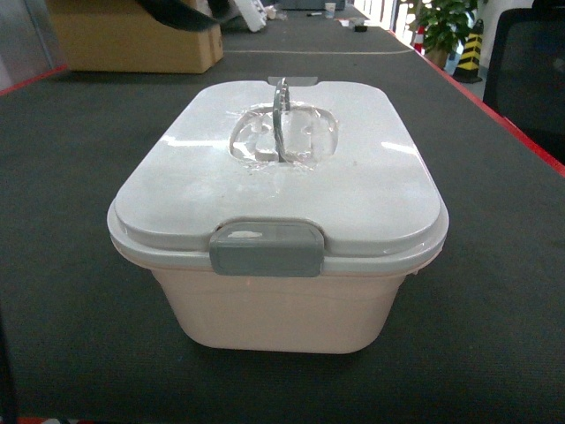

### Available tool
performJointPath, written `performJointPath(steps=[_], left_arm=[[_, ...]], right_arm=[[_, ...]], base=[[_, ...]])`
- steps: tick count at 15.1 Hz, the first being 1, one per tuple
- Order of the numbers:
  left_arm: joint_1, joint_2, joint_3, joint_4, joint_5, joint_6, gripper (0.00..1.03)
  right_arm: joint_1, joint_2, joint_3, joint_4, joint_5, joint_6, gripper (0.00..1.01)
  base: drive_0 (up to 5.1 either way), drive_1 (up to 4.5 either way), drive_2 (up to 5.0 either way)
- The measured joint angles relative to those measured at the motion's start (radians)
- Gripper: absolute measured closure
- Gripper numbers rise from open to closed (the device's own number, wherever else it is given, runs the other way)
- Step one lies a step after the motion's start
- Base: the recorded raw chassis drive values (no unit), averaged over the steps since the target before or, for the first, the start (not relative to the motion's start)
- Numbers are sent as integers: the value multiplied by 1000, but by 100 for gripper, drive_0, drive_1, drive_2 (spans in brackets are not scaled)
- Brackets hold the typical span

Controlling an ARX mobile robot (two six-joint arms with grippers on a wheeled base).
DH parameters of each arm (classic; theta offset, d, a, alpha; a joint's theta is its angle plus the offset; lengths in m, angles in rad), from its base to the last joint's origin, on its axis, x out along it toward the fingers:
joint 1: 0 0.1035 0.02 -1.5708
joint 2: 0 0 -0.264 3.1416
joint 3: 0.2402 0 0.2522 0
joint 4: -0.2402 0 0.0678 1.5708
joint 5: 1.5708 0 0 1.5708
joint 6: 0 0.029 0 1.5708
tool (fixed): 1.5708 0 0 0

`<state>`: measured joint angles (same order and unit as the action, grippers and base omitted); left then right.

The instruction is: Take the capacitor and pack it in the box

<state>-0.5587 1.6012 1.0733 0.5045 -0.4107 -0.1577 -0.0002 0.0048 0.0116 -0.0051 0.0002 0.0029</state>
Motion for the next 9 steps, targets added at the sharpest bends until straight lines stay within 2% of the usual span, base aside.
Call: performJointPath(steps=[1, 2, 3, 5, 6, 8, 9], left_arm=[[18, -41, -55, 75, 3, 21, 4], [55, -108, -143, 182, 16, 64, 5], [107, -192, -248, 277, 53, 97, 5], [230, -341, -428, 341, 67, 155, 5], [281, -400, -492, 322, 69, 173, 5], [286, -412, -505, 324, 73, 189, 5], [292, -435, -488, 187, 118, 184, 10]], right_arm=[[0, 0, 0, 0, 0, 0, 3], [0, 0, 0, 0, 0, 0, 3], [0, 0, 0, 0, 0, 0, 3], [0, 0, 0, 0, 0, 0, 3], [0, 0, 0, 0, 0, 0, 3], [0, 0, 0, 1, 0, 0, 3], [0, 0, 0, 0, 0, 0, 3]], base=[[0, 0, 0], [0, 0, 0], [0, 0, 0], [0, 0, 0], [0, 0, 0], [0, 0, 0], [0, 0, 0]])
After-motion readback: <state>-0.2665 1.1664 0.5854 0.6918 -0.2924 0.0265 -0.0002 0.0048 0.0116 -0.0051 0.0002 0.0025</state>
